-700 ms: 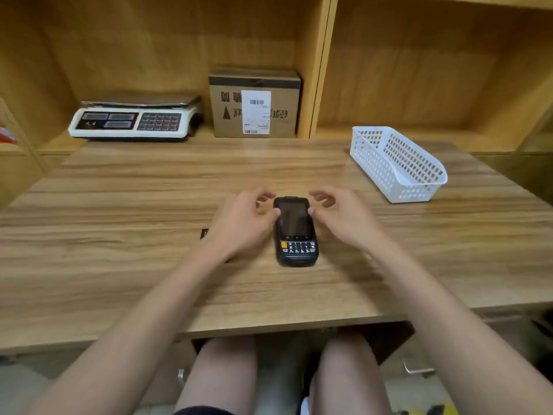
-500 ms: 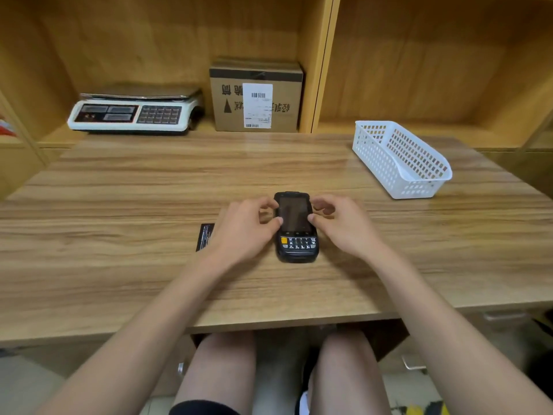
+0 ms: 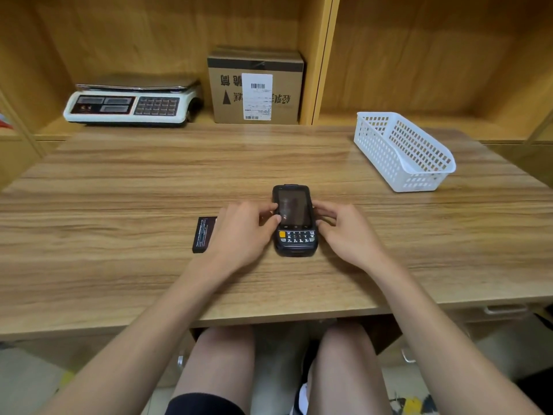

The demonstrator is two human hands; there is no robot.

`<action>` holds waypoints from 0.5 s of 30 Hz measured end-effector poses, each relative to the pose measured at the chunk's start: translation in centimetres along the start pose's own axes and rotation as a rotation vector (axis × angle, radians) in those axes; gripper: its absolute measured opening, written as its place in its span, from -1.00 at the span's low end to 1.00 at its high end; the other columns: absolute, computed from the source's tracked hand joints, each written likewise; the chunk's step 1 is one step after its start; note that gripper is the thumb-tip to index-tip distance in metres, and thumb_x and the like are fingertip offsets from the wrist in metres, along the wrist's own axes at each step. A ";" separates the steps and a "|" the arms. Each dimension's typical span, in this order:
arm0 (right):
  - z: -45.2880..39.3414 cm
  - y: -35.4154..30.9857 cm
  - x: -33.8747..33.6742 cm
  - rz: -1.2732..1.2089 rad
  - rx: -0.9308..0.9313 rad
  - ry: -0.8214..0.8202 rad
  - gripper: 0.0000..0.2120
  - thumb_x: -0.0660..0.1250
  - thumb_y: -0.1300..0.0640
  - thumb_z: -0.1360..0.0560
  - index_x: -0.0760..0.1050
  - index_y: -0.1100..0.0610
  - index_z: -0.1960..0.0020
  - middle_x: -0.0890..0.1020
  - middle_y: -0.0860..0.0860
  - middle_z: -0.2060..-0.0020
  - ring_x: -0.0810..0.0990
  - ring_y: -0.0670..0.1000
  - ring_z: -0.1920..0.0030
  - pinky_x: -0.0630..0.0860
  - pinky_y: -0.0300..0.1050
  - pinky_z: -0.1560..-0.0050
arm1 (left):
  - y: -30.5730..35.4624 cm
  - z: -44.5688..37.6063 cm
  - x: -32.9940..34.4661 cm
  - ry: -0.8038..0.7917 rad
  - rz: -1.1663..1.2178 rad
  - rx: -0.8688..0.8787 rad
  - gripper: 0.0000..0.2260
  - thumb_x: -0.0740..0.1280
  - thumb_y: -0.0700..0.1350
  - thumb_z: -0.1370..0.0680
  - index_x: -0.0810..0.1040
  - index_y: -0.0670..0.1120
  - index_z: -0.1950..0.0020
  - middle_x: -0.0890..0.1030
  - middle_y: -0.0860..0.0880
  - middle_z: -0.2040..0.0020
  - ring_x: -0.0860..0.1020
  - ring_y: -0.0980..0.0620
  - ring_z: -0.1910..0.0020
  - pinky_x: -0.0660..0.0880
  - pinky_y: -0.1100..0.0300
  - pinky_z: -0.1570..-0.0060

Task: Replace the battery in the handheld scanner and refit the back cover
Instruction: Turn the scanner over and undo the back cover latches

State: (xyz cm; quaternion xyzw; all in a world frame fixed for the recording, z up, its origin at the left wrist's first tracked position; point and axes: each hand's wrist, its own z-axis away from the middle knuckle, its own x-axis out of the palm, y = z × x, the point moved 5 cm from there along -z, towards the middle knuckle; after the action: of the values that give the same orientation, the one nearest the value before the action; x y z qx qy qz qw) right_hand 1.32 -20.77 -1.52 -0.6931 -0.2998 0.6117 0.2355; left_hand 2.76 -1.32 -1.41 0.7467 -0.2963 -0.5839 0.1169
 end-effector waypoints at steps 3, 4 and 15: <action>0.2 0.0 0.0 0.003 -0.007 0.010 -0.52 0.31 0.31 -0.54 0.47 0.01 -0.41 0.59 -0.03 -0.31 0.51 -0.08 -0.35 0.38 -0.06 -0.42 | 0.0 0.1 0.0 -0.002 0.003 -0.012 -0.67 0.31 0.09 -0.57 0.61 0.06 -0.30 0.70 -0.02 -0.18 0.63 -0.07 -0.18 0.53 0.01 -0.20; 0.1 0.0 0.0 -0.008 -0.008 0.012 -0.52 0.32 0.31 -0.54 0.47 0.01 -0.41 0.59 -0.03 -0.31 0.51 -0.08 -0.36 0.38 -0.06 -0.42 | 0.1 0.1 0.0 0.001 0.005 -0.010 -0.68 0.32 0.08 -0.57 0.61 0.05 -0.29 0.69 -0.01 -0.18 0.62 -0.06 -0.18 0.52 0.02 -0.20; 0.3 -1.5 -0.2 -0.129 -0.049 0.053 -0.58 0.31 0.30 -0.55 0.52 0.02 -0.37 0.60 -0.15 -0.24 0.48 -0.31 -0.25 0.37 -0.48 -0.23 | 0.3 0.4 -0.5 0.032 -0.001 -0.001 -0.76 0.32 0.04 -0.56 0.70 0.06 -0.15 0.74 -0.01 0.00 0.65 -0.08 -0.06 0.55 0.00 -0.05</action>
State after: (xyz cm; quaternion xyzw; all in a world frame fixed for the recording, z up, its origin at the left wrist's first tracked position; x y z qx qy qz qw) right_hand 0.86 -19.86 -0.43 -0.6939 -0.3523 0.5692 0.2653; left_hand 2.23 -1.26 -0.99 0.7559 -0.2938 -0.5721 0.1219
